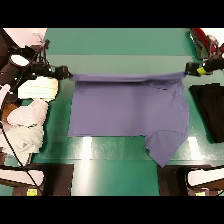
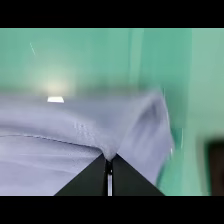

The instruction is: Fold the shirts.

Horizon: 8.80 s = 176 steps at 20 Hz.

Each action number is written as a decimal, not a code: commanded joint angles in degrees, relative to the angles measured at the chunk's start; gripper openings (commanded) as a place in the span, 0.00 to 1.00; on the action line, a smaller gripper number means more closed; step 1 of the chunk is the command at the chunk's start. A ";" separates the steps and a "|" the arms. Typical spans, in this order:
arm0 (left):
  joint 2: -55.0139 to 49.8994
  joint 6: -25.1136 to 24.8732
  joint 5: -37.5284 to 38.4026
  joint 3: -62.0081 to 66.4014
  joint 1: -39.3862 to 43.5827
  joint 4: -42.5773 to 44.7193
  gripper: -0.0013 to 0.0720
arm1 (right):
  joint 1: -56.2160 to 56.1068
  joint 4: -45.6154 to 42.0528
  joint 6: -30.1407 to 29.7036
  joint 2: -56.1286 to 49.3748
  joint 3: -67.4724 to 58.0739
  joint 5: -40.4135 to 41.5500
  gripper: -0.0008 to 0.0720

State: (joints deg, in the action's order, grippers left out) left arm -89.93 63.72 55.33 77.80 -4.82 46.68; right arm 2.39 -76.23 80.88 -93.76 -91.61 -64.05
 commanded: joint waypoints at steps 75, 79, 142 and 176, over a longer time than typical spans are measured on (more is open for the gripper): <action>34.05 2.56 24.22 -39.30 -7.67 7.54 0.05 | 6.29 0.31 0.11 46.07 63.39 -20.68 0.03; 41.46 5.84 27.26 -39.95 -7.67 16.48 0.05 | 6.29 -4.98 0.15 57.55 63.39 -27.98 0.03; 9.99 10.29 6.12 -9.84 19.12 -4.33 0.05 | 11.72 28.13 -21.05 -3.10 21.68 -17.97 0.11; -19.91 17.31 3.69 21.59 32.20 1.70 0.05 | -25.86 28.52 -2.19 0.96 -24.41 -27.43 0.03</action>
State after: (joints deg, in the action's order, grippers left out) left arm -112.18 81.06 56.49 99.22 29.39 44.88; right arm -23.03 -47.75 78.72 -92.42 -115.55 -91.79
